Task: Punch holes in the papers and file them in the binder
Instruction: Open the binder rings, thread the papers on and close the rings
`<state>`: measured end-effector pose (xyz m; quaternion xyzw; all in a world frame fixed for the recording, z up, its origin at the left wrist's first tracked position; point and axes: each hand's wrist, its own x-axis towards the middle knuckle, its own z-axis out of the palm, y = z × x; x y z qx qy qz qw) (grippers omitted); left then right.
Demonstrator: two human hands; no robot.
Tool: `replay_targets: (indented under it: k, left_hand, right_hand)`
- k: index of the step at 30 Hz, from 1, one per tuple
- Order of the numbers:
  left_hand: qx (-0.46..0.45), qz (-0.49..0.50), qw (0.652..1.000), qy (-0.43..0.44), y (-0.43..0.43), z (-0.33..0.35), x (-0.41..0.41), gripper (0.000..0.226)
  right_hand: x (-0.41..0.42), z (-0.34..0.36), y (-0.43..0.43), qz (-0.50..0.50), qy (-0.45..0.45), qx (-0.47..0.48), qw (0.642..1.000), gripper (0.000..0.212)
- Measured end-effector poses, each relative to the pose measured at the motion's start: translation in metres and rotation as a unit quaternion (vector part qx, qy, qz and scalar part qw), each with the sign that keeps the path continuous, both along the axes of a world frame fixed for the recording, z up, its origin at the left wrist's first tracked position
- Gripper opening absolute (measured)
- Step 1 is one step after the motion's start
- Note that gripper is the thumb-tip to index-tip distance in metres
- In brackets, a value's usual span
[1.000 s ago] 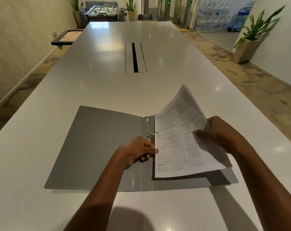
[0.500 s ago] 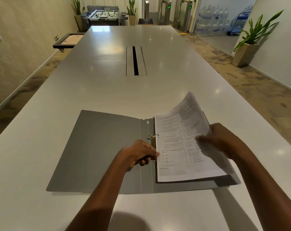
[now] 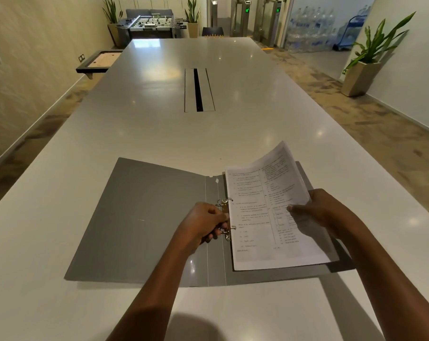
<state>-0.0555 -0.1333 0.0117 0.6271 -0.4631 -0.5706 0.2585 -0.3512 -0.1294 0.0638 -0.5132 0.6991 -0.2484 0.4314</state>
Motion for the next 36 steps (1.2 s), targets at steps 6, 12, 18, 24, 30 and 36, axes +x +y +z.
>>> replay_targets:
  k: [6, 12, 18, 24, 30, 36]
  left_hand:
    - [-0.128, 0.078, 0.987, -0.054, -0.001, -0.013, -0.008, 0.014]
    - [-0.214, 0.022, 0.973, -0.079, 0.002, -0.021, -0.015, 0.013]
    - [-0.202, -0.009, 0.973, -0.114, 0.001, -0.024, -0.017, 0.025]
    - [-0.098, -0.028, 0.992, -0.080, -0.009, -0.011, -0.015, 0.035]
    - [-0.066, -0.124, 0.977, -0.163, -0.018, 0.008, -0.015, 0.025]
    - [-0.140, 0.052, 0.983, -0.105, -0.015, 0.007, -0.008, 0.006]
  right_hand:
    - [-0.001, -0.016, -0.002, -0.003, -0.014, 0.030, 0.999, 0.024]
    - [0.001, -0.027, -0.002, -0.006, -0.025, 0.045, 0.999, 0.028]
    - [-0.004, -0.036, 0.004, -0.003, -0.046, 0.048, 0.998, 0.024]
    - [-0.014, -0.040, 0.012, -0.060, -0.038, 0.003, 0.998, 0.021]
    - [-0.013, -0.049, 0.016, -0.065, 0.011, -0.028, 0.997, 0.022]
    - [0.004, -0.053, 0.024, -0.083, 0.247, -0.127, 0.957, 0.045]
